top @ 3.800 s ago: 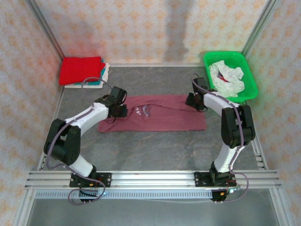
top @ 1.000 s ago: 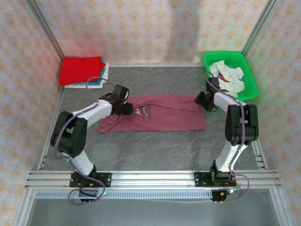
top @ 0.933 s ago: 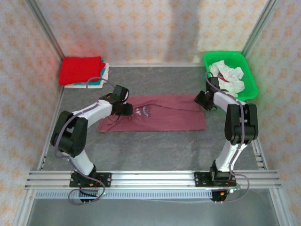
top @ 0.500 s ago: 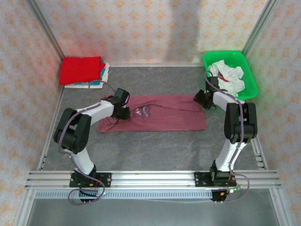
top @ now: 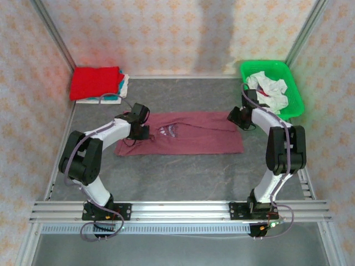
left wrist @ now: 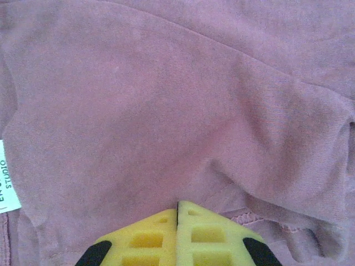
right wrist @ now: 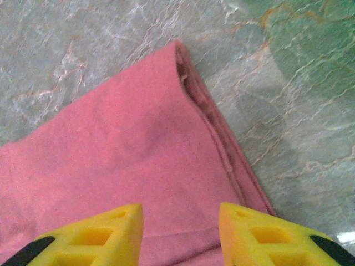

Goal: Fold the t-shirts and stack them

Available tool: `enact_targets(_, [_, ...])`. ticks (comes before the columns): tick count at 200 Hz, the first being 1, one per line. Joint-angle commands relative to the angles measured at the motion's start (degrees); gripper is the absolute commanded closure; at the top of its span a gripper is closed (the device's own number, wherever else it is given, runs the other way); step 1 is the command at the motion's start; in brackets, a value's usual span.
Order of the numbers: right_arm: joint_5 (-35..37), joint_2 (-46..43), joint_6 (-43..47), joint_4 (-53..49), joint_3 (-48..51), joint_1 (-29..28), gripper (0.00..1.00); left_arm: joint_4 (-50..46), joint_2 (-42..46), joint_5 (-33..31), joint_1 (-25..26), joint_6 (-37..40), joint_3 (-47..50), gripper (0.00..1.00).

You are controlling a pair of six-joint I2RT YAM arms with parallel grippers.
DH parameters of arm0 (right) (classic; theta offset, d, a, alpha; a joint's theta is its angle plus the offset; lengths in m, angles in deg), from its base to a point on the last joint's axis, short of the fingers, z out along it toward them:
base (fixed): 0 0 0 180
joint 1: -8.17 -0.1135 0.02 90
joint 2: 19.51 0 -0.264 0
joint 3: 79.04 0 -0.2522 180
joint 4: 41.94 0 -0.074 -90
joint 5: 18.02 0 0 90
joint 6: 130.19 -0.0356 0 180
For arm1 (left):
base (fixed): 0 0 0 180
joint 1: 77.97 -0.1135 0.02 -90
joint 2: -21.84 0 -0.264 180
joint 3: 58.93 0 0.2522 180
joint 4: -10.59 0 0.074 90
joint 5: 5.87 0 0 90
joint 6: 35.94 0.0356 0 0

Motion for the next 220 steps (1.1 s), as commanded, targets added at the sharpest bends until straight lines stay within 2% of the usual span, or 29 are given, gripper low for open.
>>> enact_targets(1, [2.3,-2.4,1.6,-4.2,-1.7,-1.8,0.59,-2.7,3.3,-0.8,-0.1,0.1,0.3,1.00])
enact_targets(23, [1.6,-3.3,5.8,-4.5,-2.6,-4.6,0.59,-3.5,5.9,-0.8,0.6,0.4,-0.6,1.00])
enact_targets(49, [-0.5,-3.8,15.1,-2.0,-4.0,-11.2,0.56,-2.0,8.7,1.1,1.0,0.8,-0.8,1.00])
enact_targets(54, [-0.6,-3.6,17.0,-1.1,-4.3,-12.7,0.56,-1.5,8.6,2.1,1.0,1.0,-0.8,0.93])
enact_targets(65, [0.6,-2.6,20.8,-0.2,-5.9,-16.2,0.54,-0.1,8.1,4.2,1.3,1.1,-0.8,0.69])
enact_targets(84, [5.0,1.2,28.2,-0.7,-10.2,-21.6,0.52,1.5,5.5,5.9,3.2,1.0,-1.5,0.44])
enact_targets(117, [7.8,10.5,37.6,-1.3,-18.7,-25.6,0.47,3.0,-0.2,4.2,6.6,0.5,-4.4,0.40])
enact_targets(139, [7.4,15.1,42.1,0.4,-22.4,-26.0,0.44,4.3,-3.8,3.3,6.6,-0.4,-5.4,0.47])
enact_targets(155, [6.3,18.0,44.2,0.1,-25.0,-26.1,0.44,4.0,-5.6,2.4,6.5,-0.7,-6.3,0.63])
enact_targets(163, [5.7,19.2,45.3,-0.5,-26.2,-26.4,0.43,3.2,-6.0,1.7,6.5,-1.0,-6.7,0.67])
enact_targets(190, [6.3,22.9,48.7,-2.3,-29.2,-27.5,0.43,3.3,-4.4,-0.1,6.4,-1.6,-5.0,0.82])
enact_targets(220, [7.0,25.8,49.8,-2.5,-31.0,-27.8,0.44,0.7,-1.6,-1.6,6.5,-1.6,-5.0,0.95])
